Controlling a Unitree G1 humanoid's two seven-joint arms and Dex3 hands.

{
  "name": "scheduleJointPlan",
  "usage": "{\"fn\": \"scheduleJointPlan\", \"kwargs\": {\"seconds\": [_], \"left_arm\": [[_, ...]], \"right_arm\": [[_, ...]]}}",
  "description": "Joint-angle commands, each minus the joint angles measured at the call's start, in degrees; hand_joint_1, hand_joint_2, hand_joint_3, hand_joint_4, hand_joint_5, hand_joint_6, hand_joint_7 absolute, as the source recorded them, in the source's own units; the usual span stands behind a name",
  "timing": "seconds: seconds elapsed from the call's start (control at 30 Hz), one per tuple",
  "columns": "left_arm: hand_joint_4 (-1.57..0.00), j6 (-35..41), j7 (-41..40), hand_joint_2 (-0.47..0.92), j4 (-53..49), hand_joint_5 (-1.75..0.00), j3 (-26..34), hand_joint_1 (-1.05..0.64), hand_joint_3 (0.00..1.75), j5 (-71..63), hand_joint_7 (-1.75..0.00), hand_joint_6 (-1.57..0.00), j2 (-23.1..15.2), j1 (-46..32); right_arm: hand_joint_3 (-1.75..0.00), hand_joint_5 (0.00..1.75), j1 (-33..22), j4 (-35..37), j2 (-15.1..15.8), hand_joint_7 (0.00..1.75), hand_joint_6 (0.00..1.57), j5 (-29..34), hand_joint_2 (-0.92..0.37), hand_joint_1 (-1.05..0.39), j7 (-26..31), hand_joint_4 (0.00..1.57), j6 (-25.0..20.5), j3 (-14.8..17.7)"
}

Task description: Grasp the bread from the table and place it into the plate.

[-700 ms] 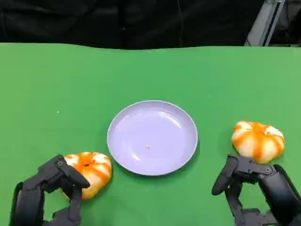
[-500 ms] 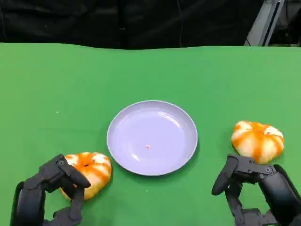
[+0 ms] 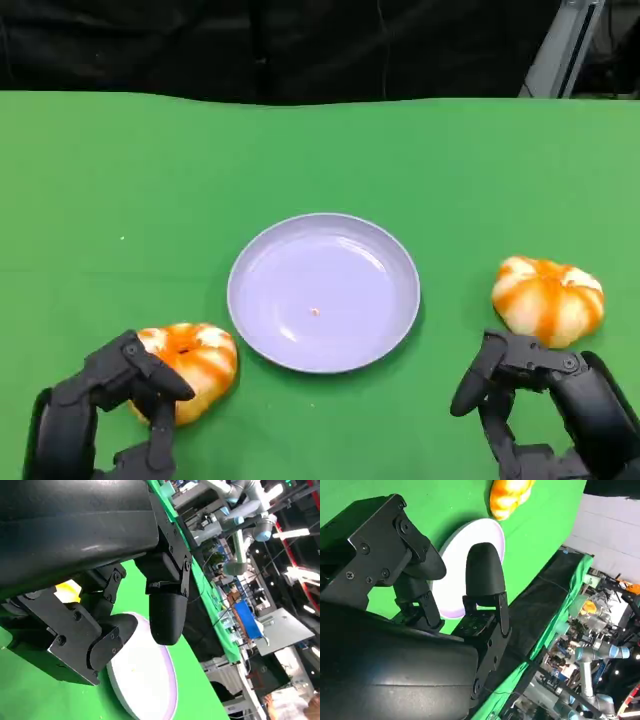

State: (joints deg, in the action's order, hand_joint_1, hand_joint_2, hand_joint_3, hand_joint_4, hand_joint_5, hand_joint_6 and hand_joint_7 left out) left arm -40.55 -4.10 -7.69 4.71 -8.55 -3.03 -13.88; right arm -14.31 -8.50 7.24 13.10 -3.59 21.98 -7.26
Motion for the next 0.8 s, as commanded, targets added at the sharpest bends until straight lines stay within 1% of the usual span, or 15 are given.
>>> {"fn": "scheduleJointPlan", "kwargs": {"seconds": [0.03,0.07,0.1,0.13,0.17,0.23,0.27,0.3,0.4,0.43,0.47,0.53,0.6,0.67,0.8], "left_arm": [[-0.84,-0.9,-0.5,0.61,-0.5,-1.06,0.8,-0.03,0.86,-0.4,-0.72,-0.9,-1.4,0.1],[-0.82,-0.4,-1.9,0.63,-0.1,-1.02,1.1,-0.06,0.78,-3.1,-0.65,-0.89,-1.5,0.0],[-0.81,0.3,-3.8,0.71,0.4,-0.95,1.5,-0.12,0.56,-6.7,-0.48,-0.9,-1.6,-0.1],[-0.77,0.7,-5.4,0.79,0.8,-0.93,1.8,-0.16,0.33,-9.4,-0.31,-0.9,-1.7,-0.1],[-0.73,0.7,-6.9,0.84,0.9,-0.92,2.0,-0.19,0.17,-12.1,-0.17,-0.89,-2.0,0.0],[-0.64,0.9,-8.5,0.86,1.2,-0.79,1.9,-0.23,0.05,-15.4,-0.07,-0.84,-2.6,0.2],[-0.6,1.4,-9.3,0.86,1.5,-0.66,1.8,-0.27,0.02,-17.4,-0.03,-0.79,-3.1,0.2],[-0.58,1.9,-10.0,0.85,1.7,-0.58,1.7,-0.29,0.01,-19.1,-0.01,-0.75,-3.7,0.3],[-0.53,4.8,-11.6,0.85,2.5,-0.4,0.8,-0.36,0.0,-25.4,0.0,-0.62,-5.8,1.0],[-0.52,6.6,-11.5,0.86,3.0,-0.35,0.4,-0.39,0.0,-27.4,0.0,-0.58,-6.5,1.2],[-0.49,8.6,-11.5,0.86,3.6,-0.28,-0.2,-0.45,0.01,-29.6,0.0,-0.51,-7.2,1.3],[-0.45,12.1,-11.4,0.87,4.9,-0.21,-1.3,-0.52,0.0,-32.9,0.0,-0.43,-8.2,1.5],[-0.42,17.2,-10.7,0.88,7.0,-0.17,-2.9,-0.56,0.01,-37.3,0.0,-0.36,-8.8,1.7],[-0.38,23.8,-8.6,0.89,9.5,-0.13,-4.8,-0.59,0.01,-42.2,0.0,-0.31,-9.1,2.2],[-0.36,33.4,-5.2,0.89,12.2,-0.11,-9.2,-0.58,0.0,-49.3,-0.02,-0.33,-9.7,4.3]], "right_arm": [[-1.48,1.61,0.0,-0.5,0.3,1.34,0.81,-0.1,-0.29,0.14,0.4,0.85,0.0,0.3],[-1.48,1.6,0.0,-0.6,0.3,1.34,0.81,-0.2,-0.29,0.14,0.3,0.85,0.0,0.3],[-1.48,1.6,-0.1,-0.7,0.3,1.34,0.81,-0.3,-0.29,0.14,0.3,0.85,-0.2,0.3],[-1.48,1.6,-0.1,-0.8,0.3,1.34,0.81,-0.3,-0.29,0.14,0.2,0.85,-0.3,0.3],[-1.48,1.61,-0.1,-0.8,0.3,1.34,0.81,-0.5,-0.29,0.14,0.1,0.85,-0.4,0.3],[-1.49,1.61,0.0,-0.7,0.3,1.34,0.81,-0.8,-0.29,0.14,0.0,0.84,-0.3,0.3],[-1.49,1.61,0.0,-0.5,0.4,1.35,0.81,-0.9,-0.29,0.14,-0.1,0.84,-0.1,0.3],[-1.49,1.62,0.1,-0.4,0.4,1.35,0.81,-0.9,-0.29,0.13,-0.1,0.84,0.0,0.3],[-1.48,1.62,0.1,-0.7,0.4,1.35,0.8,-0.9,-0.3,0.13,-0.2,0.84,-0.7,0.3],[-1.48,1.63,0.3,-0.5,0.4,1.35,0.8,-0.7,-0.3,0.13,0.0,0.84,-0.6,0.3],[-1.48,1.63,0.5,-0.2,0.4,1.35,0.8,-0.6,-0.3,0.14,0.1,0.84,-0.3,0.3],[-1.48,1.63,0.8,0.4,0.4,1.35,0.81,-0.5,-0.3,0.14,0.2,0.84,0.1,0.3],[-1.48,1.63,1.2,1.0,0.4,1.35,0.81,-0.6,-0.3,0.14,0.1,0.85,0.7,0.2],[-1.48,1.63,1.2,0.6,0.3,1.35,0.81,-0.7,-0.3,0.14,-0.1,0.84,-0.1,0.1],[-1.47,1.64,1.0,0.5,0.2,1.34,0.8,-0.8,-0.31,0.13,-0.1,0.83,-0.1,0.0]]}}
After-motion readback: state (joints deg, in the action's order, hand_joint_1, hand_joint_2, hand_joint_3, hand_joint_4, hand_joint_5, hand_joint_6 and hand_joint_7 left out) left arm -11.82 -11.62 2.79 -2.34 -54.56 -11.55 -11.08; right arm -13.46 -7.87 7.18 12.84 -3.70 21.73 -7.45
